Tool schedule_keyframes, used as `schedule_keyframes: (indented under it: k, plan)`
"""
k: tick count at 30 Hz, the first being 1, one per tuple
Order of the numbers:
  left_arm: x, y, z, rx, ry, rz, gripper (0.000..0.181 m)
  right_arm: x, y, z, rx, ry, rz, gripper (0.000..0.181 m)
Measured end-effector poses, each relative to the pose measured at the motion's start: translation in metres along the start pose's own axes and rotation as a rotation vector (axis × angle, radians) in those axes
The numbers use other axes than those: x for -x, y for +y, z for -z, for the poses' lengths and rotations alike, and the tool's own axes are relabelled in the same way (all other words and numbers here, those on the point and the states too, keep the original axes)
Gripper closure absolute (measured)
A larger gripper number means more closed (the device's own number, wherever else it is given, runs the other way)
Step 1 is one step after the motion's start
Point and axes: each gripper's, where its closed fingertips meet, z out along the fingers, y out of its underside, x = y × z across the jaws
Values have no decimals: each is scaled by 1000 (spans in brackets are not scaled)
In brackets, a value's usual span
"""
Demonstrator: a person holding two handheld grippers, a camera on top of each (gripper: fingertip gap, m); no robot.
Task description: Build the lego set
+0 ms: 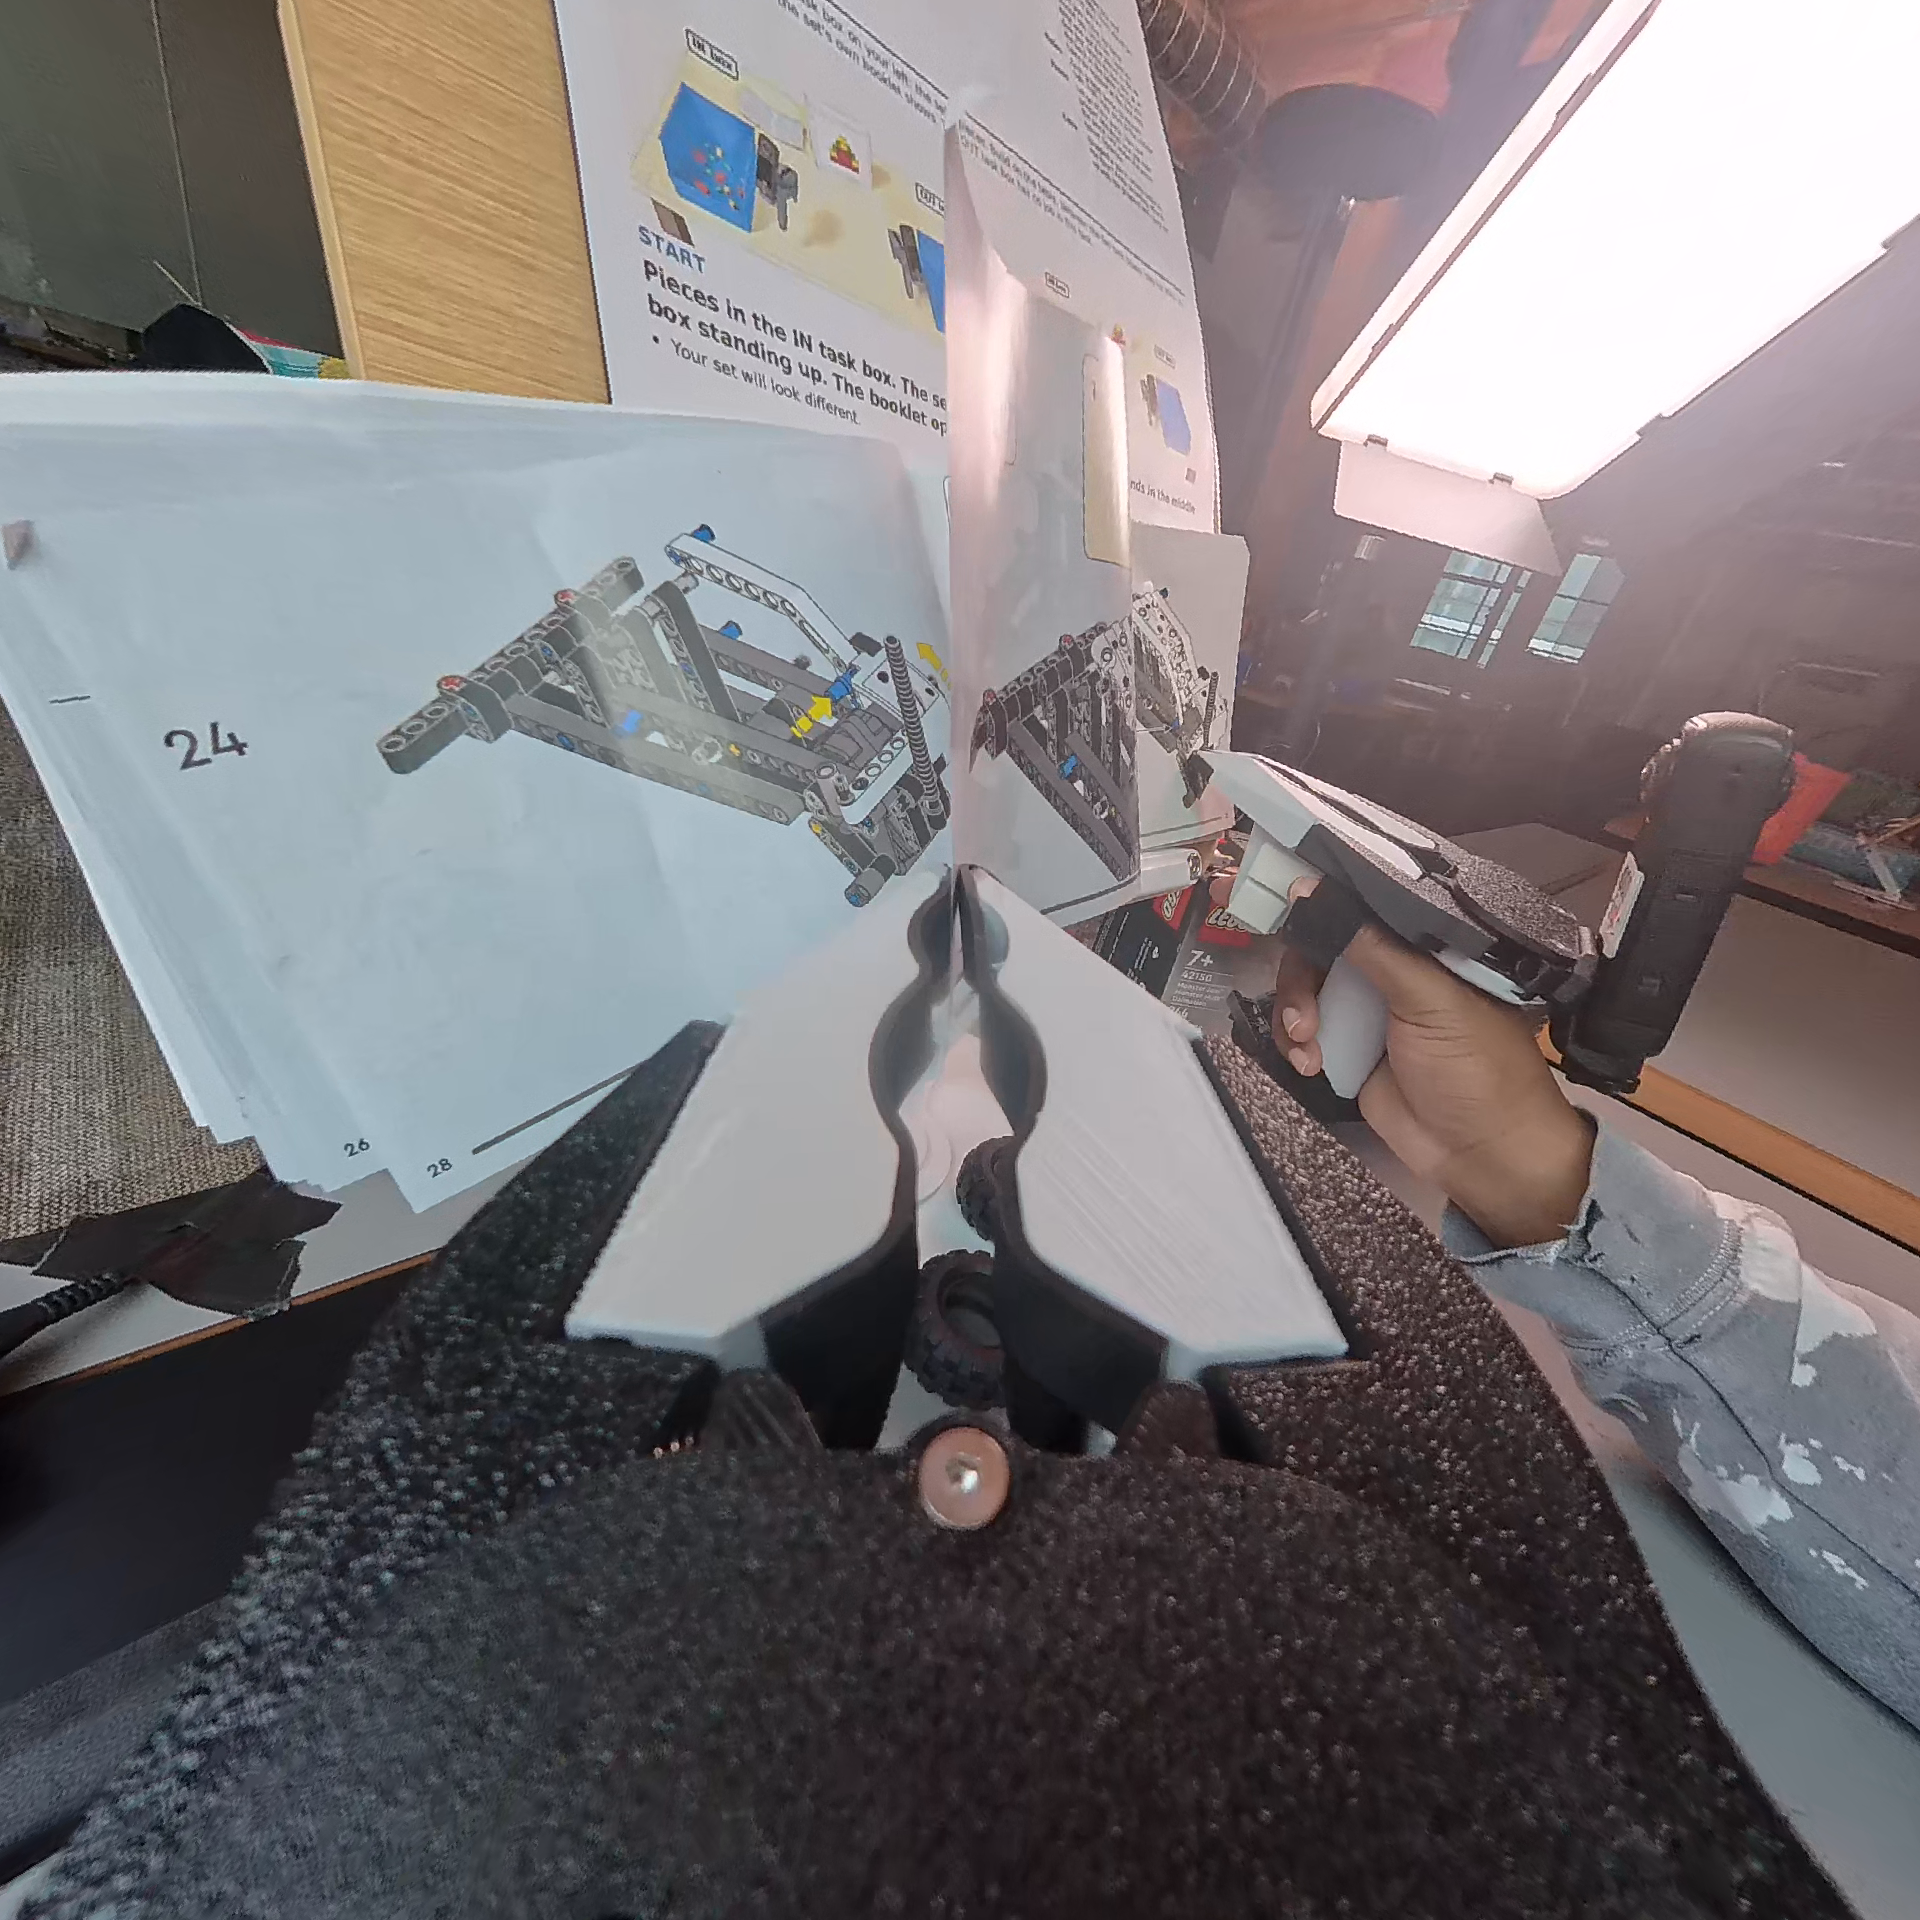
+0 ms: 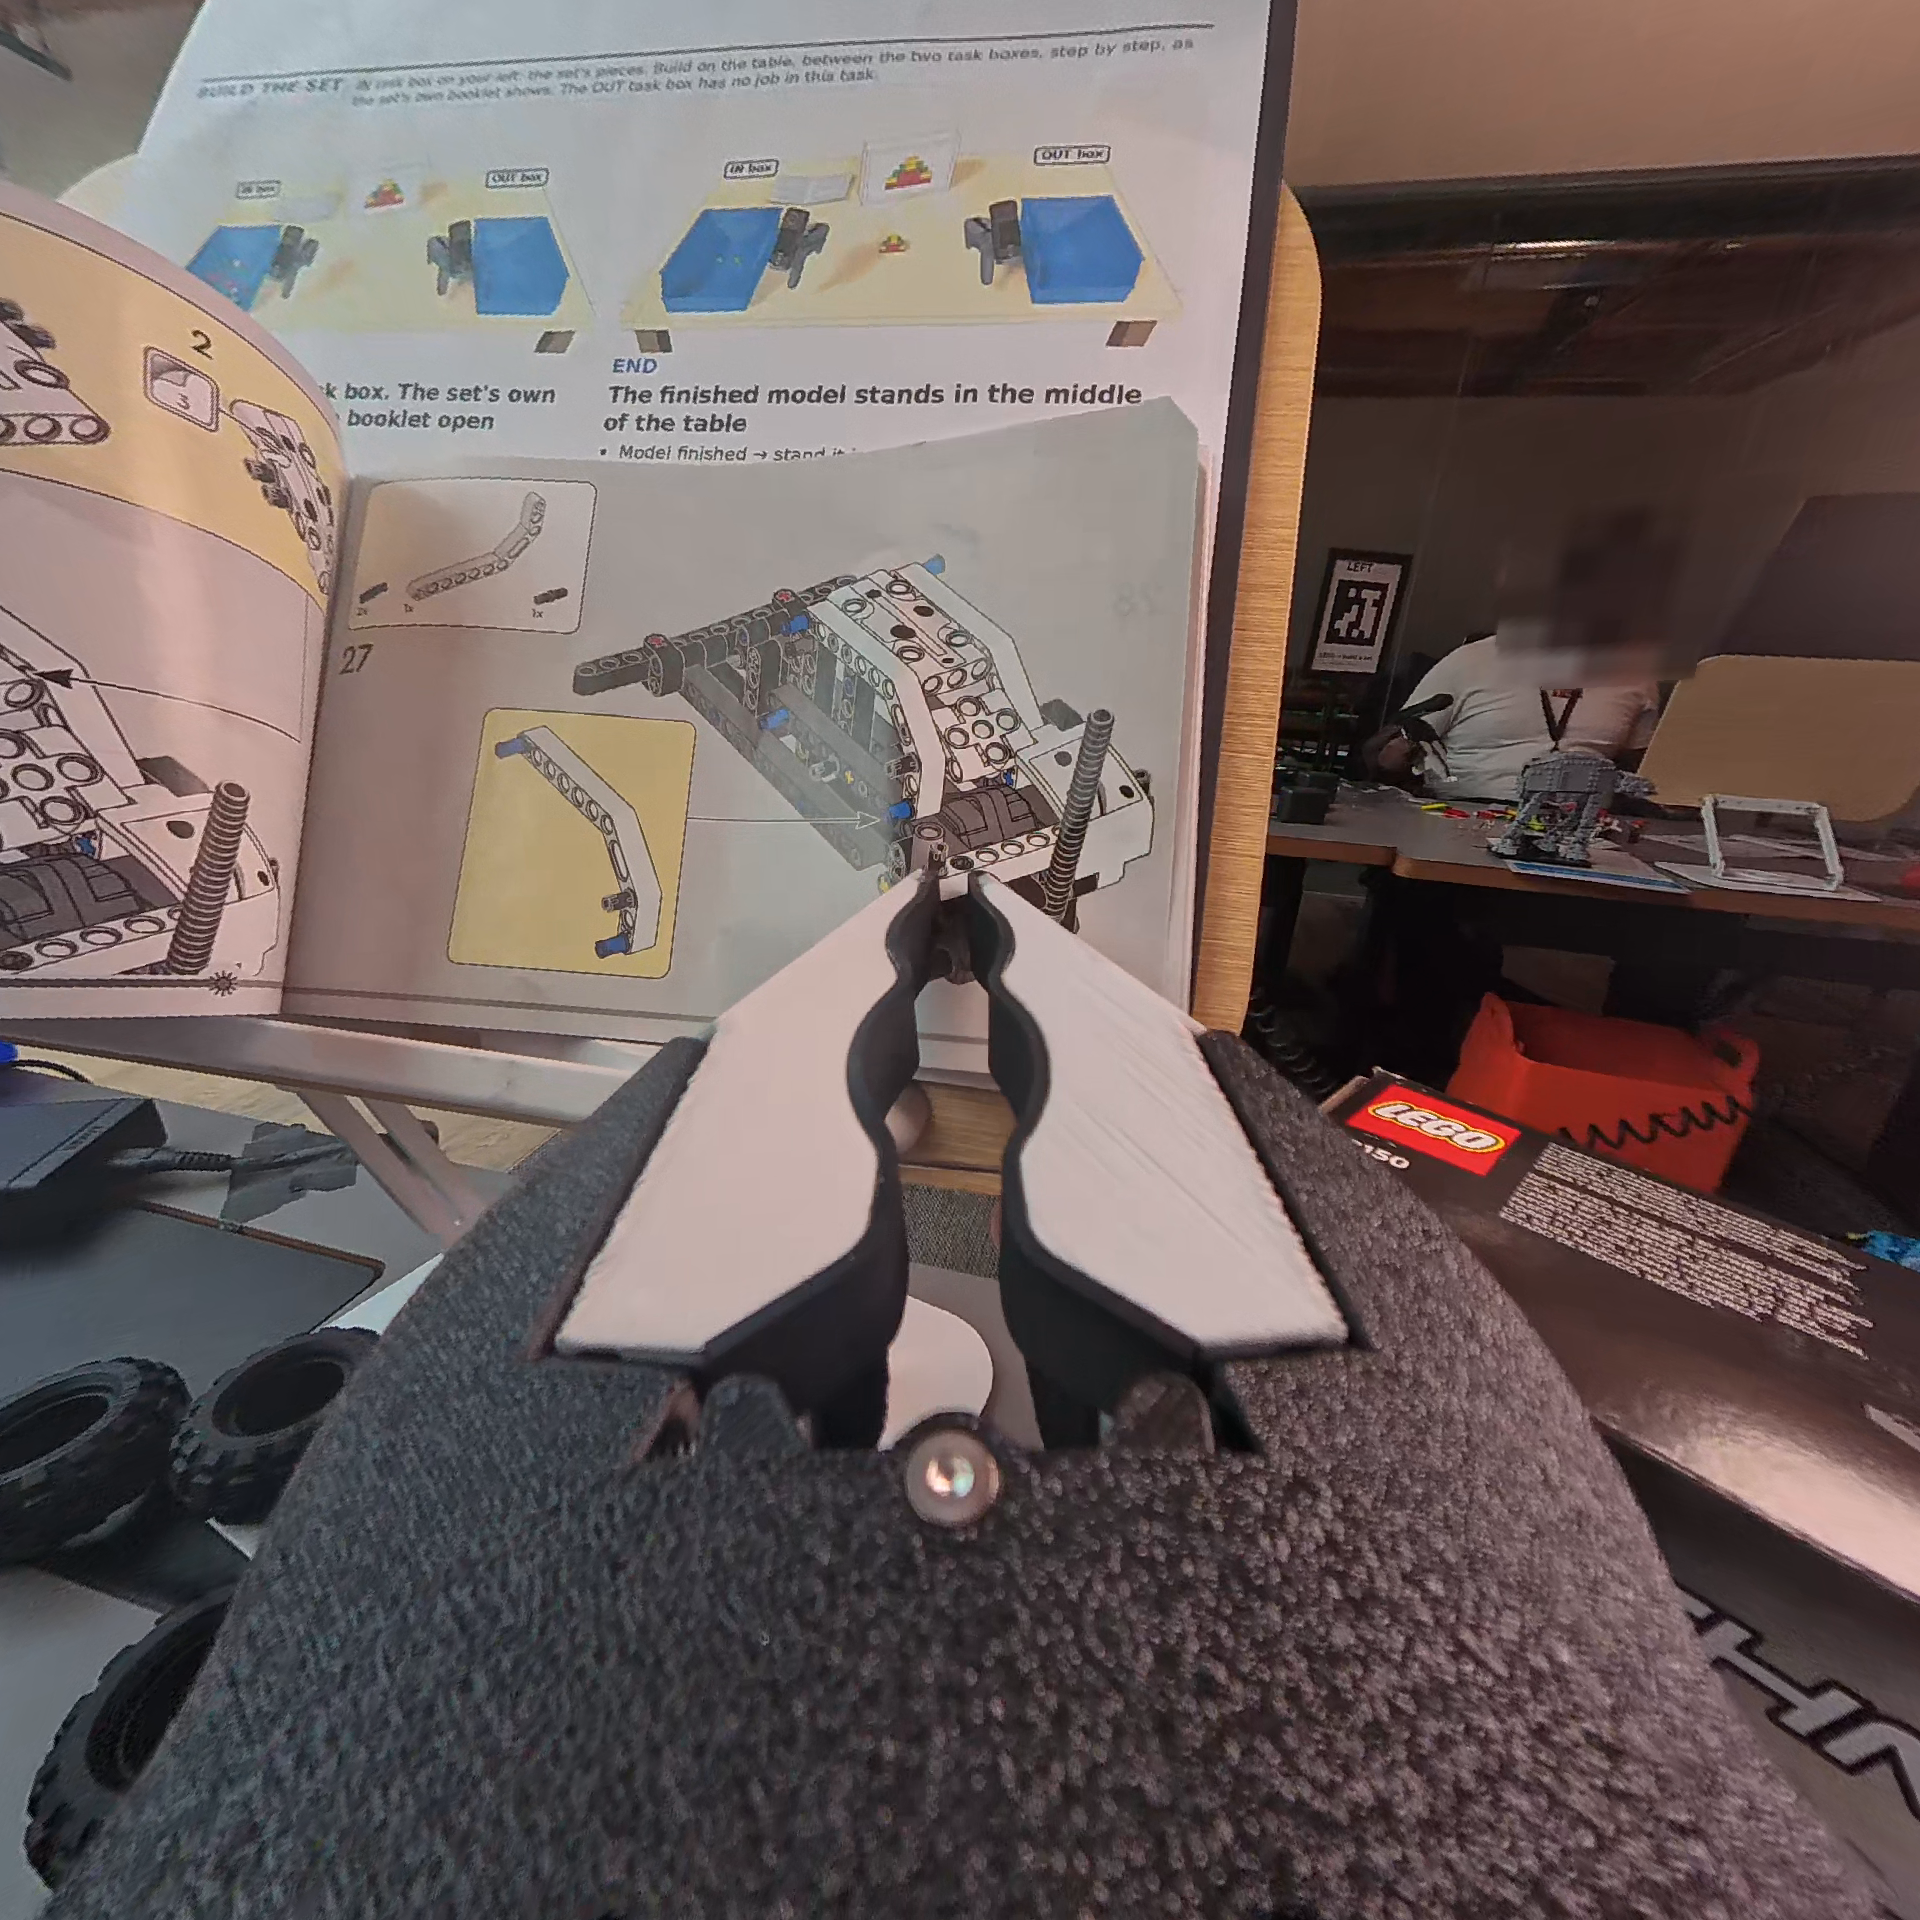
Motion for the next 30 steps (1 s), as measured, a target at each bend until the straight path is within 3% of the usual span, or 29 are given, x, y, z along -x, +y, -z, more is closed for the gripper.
schedule_keyframes:
  k: [30]
  plan:
    - [1, 1, 0, 4, 1, 1, 181, 12, -5, 1, -13, -24, 28, 178]
